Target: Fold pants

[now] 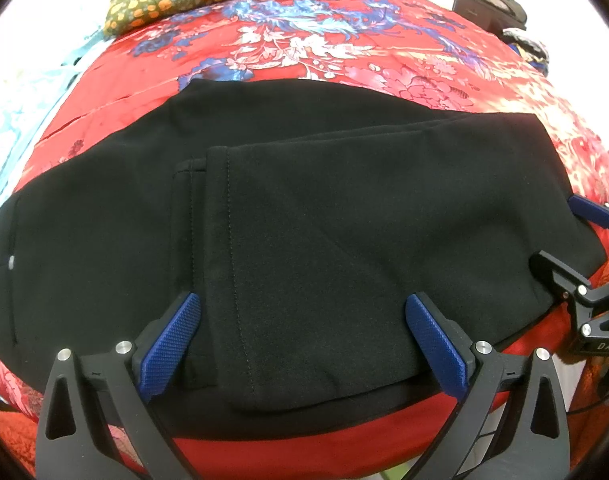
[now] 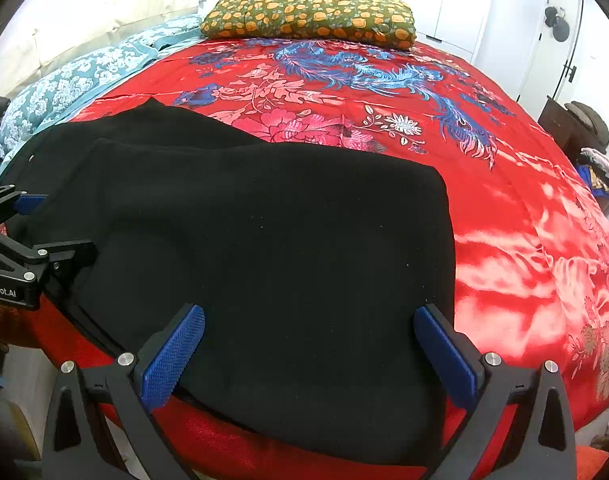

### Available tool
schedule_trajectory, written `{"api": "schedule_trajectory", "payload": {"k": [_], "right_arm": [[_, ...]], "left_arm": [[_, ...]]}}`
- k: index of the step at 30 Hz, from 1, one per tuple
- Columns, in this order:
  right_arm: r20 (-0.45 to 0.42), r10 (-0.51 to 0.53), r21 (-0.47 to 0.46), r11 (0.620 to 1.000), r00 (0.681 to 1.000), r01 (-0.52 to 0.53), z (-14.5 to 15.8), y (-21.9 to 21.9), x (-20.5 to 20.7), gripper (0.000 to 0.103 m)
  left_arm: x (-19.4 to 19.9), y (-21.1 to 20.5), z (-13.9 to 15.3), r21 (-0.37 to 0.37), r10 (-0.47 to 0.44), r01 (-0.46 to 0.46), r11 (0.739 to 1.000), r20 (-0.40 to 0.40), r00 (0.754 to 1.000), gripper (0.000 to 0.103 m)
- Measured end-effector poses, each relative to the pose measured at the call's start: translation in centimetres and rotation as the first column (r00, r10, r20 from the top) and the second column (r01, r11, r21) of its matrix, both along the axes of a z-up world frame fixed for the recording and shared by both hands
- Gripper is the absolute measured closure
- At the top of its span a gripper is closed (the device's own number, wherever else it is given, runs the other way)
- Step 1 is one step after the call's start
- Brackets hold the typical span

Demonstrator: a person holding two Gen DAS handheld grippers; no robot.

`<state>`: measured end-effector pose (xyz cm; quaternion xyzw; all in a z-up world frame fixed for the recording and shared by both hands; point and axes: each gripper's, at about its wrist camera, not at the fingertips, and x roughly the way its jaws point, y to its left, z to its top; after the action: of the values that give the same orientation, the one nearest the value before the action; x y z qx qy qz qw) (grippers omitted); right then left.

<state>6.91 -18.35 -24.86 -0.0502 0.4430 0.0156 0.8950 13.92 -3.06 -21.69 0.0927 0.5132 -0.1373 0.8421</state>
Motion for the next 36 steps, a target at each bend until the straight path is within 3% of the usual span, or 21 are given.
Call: {"api": "schedule_trajectory", "payload": {"k": [26, 29, 36], "right_arm": [[-0.005, -0.007, 0.016, 1.000, 1.000, 0.007, 0.3, -0.3, 0.0, 0.000], [0.034, -0.017, -0.002, 1.000, 0.999, 0.017, 1.3, -0.2, -0.4, 0.000], [0.164, -0.088, -0.076, 0.992, 0.983, 0.102, 4.3, -1.5, -1.5, 0.000]], "left_arm": [[0.0, 0.2, 0.3, -0.023, 0.003, -0.002, 1.000, 0.010, 1.000, 0.001], [0.1, 0.4, 0.9, -0.026, 0.005, -0.005, 1.000, 0.009, 1.000, 0.001], [-0.1, 2.0, 4.1, -0.088, 0.064, -0.055, 0.995, 0.106, 0.992, 0.001]]}}
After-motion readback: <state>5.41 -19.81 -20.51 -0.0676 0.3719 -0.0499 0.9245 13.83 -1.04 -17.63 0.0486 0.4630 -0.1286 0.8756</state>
